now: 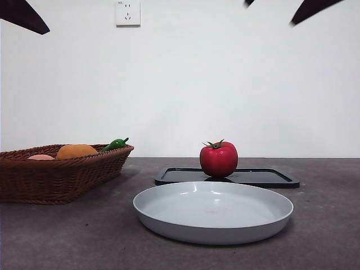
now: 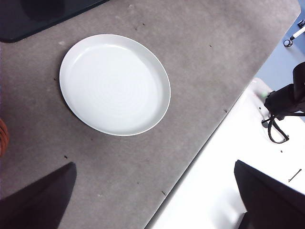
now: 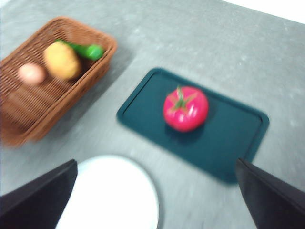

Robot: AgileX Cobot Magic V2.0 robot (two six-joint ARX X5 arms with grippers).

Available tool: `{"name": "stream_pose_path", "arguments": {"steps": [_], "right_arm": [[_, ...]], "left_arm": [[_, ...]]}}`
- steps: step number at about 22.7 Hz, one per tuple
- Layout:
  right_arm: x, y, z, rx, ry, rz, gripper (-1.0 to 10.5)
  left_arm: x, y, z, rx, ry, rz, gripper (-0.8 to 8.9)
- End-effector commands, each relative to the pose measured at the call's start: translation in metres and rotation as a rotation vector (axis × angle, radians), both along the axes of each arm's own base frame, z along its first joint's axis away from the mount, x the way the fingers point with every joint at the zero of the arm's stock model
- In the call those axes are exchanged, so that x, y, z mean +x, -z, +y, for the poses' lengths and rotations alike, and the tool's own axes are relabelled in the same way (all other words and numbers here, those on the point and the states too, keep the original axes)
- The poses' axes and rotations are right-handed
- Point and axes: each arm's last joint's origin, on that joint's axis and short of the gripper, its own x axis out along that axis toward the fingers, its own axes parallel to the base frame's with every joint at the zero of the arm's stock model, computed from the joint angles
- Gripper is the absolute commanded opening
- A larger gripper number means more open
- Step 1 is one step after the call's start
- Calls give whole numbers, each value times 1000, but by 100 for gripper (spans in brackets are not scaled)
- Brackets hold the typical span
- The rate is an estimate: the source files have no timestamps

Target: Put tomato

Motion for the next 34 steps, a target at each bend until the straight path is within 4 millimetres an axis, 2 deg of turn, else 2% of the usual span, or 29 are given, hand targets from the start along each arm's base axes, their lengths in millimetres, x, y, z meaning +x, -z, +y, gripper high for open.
{"name": "stream_pose_path", "arguments": {"steps": [1, 3, 6, 11, 19, 20, 22, 23, 34], "right_arm": [[-31, -1, -8, 15, -18, -10, 525], [-65, 6, -18, 37, -65, -8, 525], [-103, 18, -30, 87, -155, 21, 525], [-140, 36, -47, 109, -183, 12, 519], [-145, 37, -50, 109, -184, 13, 466], [-145, 37, -50, 109, -183, 13, 383], [-145, 37, -50, 108, -183, 13, 73], [-145, 37, -50, 108, -183, 13, 7], [-145, 36, -50, 110, -183, 8, 8]], "left_arm": [[1, -5, -2, -12, 13, -26, 527], [1, -5, -2, -12, 13, -25, 527], [1, -5, -2, -12, 13, -26, 527], [1, -5, -2, -12, 13, -25, 527], [1, -5, -2, -12, 13, -26, 512], [1, -5, -2, -12, 13, -25, 435], [1, -6, -2, -12, 13, -26, 144], [1, -6, -2, -12, 13, -26, -2], [1, -5, -2, -12, 13, -26, 16]]}}
